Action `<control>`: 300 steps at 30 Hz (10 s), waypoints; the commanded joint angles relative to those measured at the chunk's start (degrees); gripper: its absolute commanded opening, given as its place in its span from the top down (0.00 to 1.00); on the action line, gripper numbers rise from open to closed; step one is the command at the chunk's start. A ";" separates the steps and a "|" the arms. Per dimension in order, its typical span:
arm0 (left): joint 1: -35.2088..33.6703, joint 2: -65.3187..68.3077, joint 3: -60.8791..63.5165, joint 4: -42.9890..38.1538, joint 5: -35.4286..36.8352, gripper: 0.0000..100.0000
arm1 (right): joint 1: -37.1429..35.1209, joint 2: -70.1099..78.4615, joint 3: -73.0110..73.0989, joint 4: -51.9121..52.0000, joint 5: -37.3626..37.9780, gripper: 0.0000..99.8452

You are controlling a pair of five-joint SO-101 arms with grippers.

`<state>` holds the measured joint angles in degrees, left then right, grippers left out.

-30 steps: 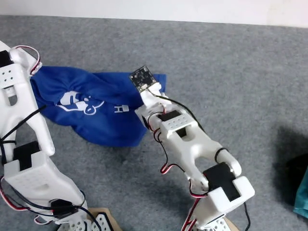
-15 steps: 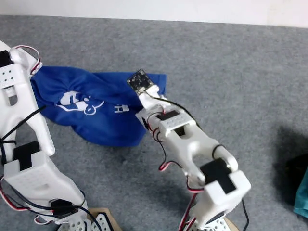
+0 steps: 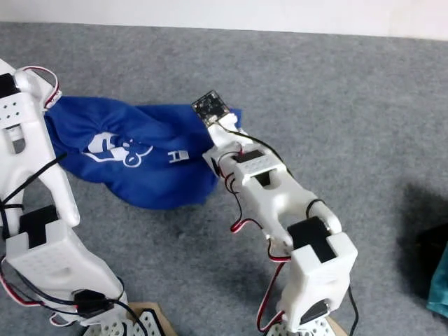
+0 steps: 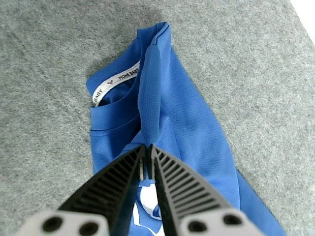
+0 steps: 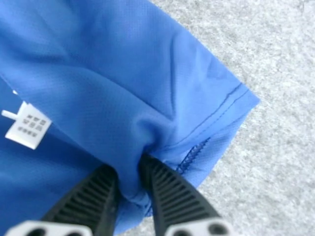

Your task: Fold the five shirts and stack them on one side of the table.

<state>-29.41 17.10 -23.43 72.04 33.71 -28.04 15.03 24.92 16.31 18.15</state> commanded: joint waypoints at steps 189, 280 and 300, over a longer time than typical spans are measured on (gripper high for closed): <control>-17.71 -20.09 39.16 -30.86 0.44 0.99 | -21.49 -1.19 -9.63 17.98 0.70 0.85; 12.53 54.64 -72.48 -3.16 0.18 0.99 | 14.73 41.80 -110.73 60.53 -0.70 0.99; 7.25 34.42 -65.89 29.63 0.18 0.99 | 17.54 41.36 -121.36 83.65 1.49 0.99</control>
<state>-21.14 59.30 -92.44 100.97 33.63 -11.60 58.37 -93.58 97.10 18.15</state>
